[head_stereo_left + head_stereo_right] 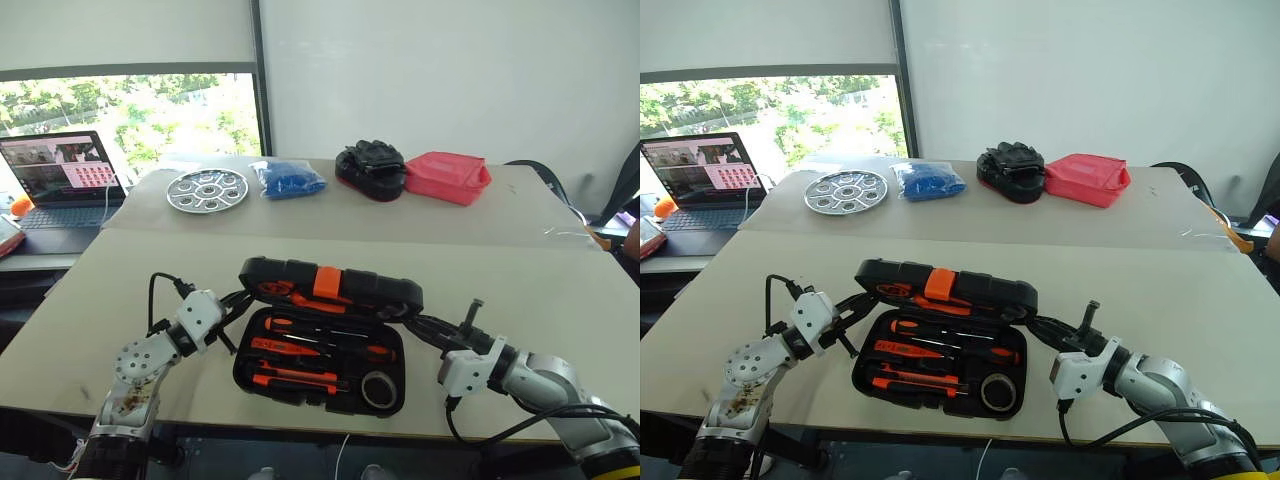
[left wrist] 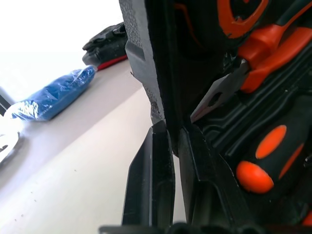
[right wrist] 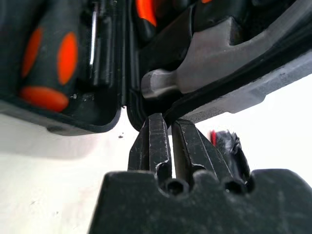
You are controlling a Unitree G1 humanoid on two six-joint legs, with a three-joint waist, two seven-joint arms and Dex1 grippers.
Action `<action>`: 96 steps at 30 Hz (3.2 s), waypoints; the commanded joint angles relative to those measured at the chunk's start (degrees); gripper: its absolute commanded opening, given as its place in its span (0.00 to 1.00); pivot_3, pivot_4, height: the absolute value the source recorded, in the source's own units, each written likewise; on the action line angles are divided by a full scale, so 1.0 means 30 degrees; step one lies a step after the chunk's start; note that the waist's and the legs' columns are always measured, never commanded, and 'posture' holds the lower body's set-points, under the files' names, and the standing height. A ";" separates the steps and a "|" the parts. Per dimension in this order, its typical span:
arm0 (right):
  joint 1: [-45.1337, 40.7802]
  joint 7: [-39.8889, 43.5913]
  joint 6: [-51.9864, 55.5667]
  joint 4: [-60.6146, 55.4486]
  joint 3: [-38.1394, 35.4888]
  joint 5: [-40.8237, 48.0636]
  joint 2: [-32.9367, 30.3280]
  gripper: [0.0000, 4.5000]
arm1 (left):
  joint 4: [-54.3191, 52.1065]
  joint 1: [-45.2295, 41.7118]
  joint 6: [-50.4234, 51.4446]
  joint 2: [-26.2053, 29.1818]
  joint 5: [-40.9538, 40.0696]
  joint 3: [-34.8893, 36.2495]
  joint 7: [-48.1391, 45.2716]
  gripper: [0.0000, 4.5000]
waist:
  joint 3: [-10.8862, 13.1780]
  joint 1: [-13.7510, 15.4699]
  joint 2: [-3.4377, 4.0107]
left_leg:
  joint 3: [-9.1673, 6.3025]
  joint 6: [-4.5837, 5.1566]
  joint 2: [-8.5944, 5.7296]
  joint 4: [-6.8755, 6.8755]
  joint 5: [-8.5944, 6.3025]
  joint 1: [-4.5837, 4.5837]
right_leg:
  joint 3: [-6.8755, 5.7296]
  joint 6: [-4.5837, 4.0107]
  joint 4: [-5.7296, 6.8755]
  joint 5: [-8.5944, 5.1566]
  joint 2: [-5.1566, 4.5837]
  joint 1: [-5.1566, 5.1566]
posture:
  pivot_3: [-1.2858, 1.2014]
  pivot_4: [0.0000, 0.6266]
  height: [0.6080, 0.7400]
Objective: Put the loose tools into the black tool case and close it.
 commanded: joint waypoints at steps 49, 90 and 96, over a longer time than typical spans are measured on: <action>0.4728 0.9409 1.8699 -1.2844 0.2197 1.3657 -0.3549 0.00 | 1.3866 -1.4324 0.1394 0.1101 0.2423 -0.5992 -1.3547 0.01 | -0.0021 0.0048 -0.0198 | 0.0046 0.0085 0.0016 0.0060 -0.0077 0.0204 | -0.0038 0.0007 0.0041 -0.0159 0.0030 0.0264 | 0.52 0.24 1.00; 0.3717 1.0927 2.1381 -1.2738 0.2098 1.4363 -0.1548 0.00 | 0.2060 -1.2364 1.1718 0.0112 0.0000 -0.9886 -1.4565 0.01 | -0.0021 -0.0174 -0.0179 | 0.0004 0.0084 0.0023 0.0039 -0.0075 0.0246 | -0.0017 -0.0030 0.0077 -0.0164 0.0062 0.0266 | 0.52 0.24 1.00; 0.2652 1.0760 2.1775 -1.2445 0.3303 1.4225 -0.0578 0.00 | 0.2783 -1.1518 0.9020 0.0444 0.1737 -1.1073 -1.4469 0.01 | -0.0042 0.0007 -0.0164 | 0.0014 0.0084 0.0020 0.0046 -0.0075 0.0298 | -0.0023 -0.0025 0.0066 -0.0166 0.0050 0.0330 | 0.52 0.24 1.00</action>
